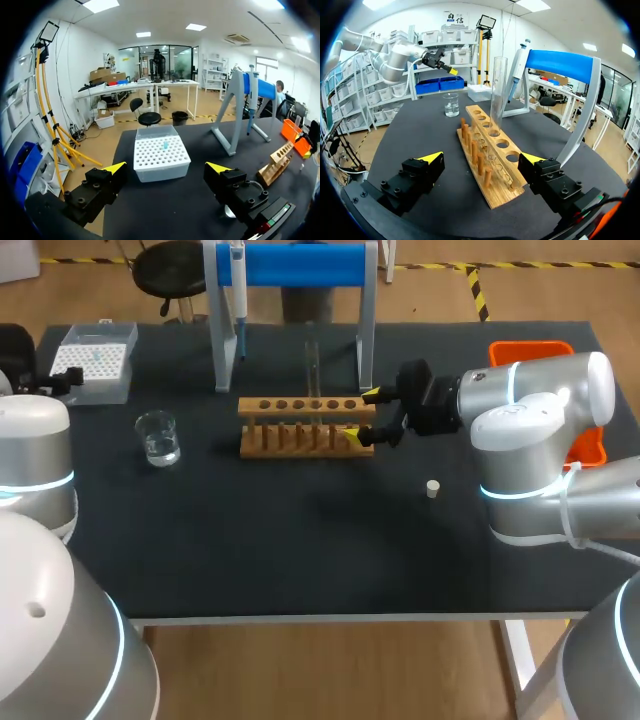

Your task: Invert the test tube, pick up the pipette, mount the tip to pipette, aspirate from beaker and dispense into the tube, eject the tip, return the pipette, and cap with the stopper.

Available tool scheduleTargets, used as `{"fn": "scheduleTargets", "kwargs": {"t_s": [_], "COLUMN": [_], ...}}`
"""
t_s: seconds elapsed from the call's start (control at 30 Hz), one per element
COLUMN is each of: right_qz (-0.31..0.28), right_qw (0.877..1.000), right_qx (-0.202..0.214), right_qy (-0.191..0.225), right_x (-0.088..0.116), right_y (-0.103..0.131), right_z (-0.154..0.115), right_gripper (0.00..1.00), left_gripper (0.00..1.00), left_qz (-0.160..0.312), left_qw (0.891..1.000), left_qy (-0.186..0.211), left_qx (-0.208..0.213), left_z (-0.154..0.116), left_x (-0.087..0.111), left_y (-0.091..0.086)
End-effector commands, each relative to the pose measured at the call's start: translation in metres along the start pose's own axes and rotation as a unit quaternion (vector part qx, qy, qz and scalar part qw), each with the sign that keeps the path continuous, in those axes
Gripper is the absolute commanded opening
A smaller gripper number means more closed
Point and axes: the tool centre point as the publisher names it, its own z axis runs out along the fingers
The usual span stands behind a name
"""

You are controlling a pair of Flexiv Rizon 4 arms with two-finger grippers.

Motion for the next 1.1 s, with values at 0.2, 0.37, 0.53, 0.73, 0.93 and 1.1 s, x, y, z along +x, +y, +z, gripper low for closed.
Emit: {"fn": "scheduleTargets", "kwargs": {"t_s": [0.2,0.37,0.53,0.73,0.93,1.1], "right_qz": [0.0,0.0,0.0,0.0,0.0,0.0], "right_qw": [1.0,1.0,1.0,1.0,1.0,1.0], "right_qx": [-0.001,-0.001,-0.001,-0.001,-0.001,-0.001], "right_qy": [-0.001,-0.001,-0.001,-0.001,-0.001,-0.001], "right_x": [0.001,0.001,0.001,0.001,0.001,0.001], "right_y": [-0.001,-0.001,-0.001,-0.001,-0.001,-0.001], "right_z": [0.0,0.0,0.0,0.0,0.0,0.0], "right_gripper": [1.0,1.0,1.0,1.0,1.0,1.0], "left_gripper": [1.0,1.0,1.0,1.0,1.0,1.0], "left_qz": [0.004,0.003,0.002,0.001,-0.002,0.0], "left_qw": [1.0,1.0,1.0,1.0,1.0,1.0], "left_qy": [-0.007,-0.008,-0.01,-0.017,-0.019,-0.015], "left_qx": [0.008,0.007,0.009,0.009,0.009,0.006], "left_z": [0.031,0.045,0.058,0.072,0.084,0.092], "left_x": [-0.004,-0.008,-0.011,-0.016,-0.02,-0.019], "left_y": [-0.006,-0.01,-0.013,-0.013,-0.013,-0.014]}}
